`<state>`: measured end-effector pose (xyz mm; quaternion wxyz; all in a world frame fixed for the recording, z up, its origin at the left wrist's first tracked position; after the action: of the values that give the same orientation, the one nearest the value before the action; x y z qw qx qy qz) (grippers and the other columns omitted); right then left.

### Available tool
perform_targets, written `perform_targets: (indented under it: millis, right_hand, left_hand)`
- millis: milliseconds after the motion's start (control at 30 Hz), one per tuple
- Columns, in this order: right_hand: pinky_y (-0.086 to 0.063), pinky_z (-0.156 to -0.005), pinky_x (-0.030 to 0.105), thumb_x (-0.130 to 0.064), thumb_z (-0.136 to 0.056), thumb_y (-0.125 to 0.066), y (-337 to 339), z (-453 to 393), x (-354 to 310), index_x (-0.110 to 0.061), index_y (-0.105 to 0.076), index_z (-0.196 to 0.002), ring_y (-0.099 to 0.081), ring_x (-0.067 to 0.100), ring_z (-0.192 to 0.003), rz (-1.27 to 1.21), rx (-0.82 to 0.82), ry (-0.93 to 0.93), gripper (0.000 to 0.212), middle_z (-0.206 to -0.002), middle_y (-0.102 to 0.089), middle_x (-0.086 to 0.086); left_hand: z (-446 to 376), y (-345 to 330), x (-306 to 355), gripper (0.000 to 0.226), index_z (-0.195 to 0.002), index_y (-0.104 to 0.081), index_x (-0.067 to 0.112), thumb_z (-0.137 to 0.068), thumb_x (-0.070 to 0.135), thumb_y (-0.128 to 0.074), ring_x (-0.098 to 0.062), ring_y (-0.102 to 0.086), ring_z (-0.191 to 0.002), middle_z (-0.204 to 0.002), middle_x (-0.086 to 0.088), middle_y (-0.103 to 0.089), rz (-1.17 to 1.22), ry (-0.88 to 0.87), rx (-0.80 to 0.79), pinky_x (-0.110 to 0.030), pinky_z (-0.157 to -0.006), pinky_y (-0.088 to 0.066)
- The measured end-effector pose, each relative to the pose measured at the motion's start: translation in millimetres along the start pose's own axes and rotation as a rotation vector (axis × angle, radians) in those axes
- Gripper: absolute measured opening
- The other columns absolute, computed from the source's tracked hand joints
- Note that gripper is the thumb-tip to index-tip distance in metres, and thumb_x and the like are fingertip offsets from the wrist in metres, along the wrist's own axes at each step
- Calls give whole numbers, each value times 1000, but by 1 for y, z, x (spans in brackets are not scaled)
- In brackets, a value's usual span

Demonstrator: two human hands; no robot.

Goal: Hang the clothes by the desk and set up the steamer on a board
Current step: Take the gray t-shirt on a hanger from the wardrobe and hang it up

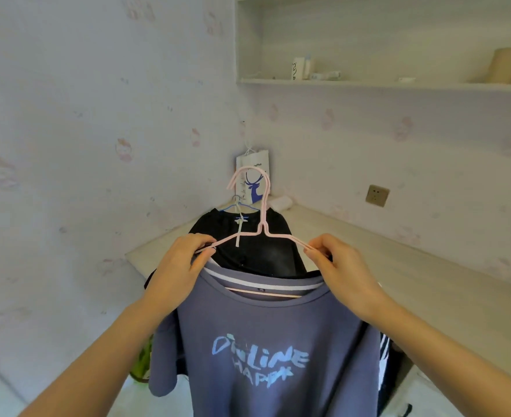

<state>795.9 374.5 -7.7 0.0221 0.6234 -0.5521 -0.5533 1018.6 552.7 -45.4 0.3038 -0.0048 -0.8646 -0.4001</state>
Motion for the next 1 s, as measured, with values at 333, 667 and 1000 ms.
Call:
perform_targets:
  millis: [333, 667, 1000]
  right_hand:
    - [-39, -59, 8, -20, -97, -52, -11, -97, 27, -20, -57, -89, -47, 6, -63, -57, 13, 49, 9, -70, -52, -11]
    - [-38, -60, 6, -18, -96, -53, -54, -223, 38, -17, -60, -89, -49, 0, -64, -85, 68, 62, 11, -71, -54, -14]
    - [-39, -60, 9, -20, -97, -51, -114, -341, 69, -18, -59, -91, -49, 5, -68, -24, 75, -11, 10, -73, -54, -12]
  left_hand:
    - [-79, -15, -24, 11, -99, -65, 26, -93, 24, -56, -8, -58, -90, -93, 11, -62, 78, 53, 156, -25, -80, -46]
    - [-185, -15, -85, 13, -99, -70, 18, -92, 22, -59, -12, -57, -87, -90, 4, -64, 45, 29, 238, -23, -78, -45]
    - [-292, -46, -180, 15, -99, -70, 18, -93, 26, -59, -11, -58, -89, -93, 7, -65, 68, 77, 149, -25, -80, -46]
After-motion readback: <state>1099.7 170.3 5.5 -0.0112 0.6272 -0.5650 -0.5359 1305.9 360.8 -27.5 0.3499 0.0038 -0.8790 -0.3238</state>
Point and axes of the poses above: each hand's wrist, its own z-axis away from the middle knuckle, its own y-axis out of the back of the hand, x = y × z, the point moved 1 cm from there along -z, towards the middle knuckle
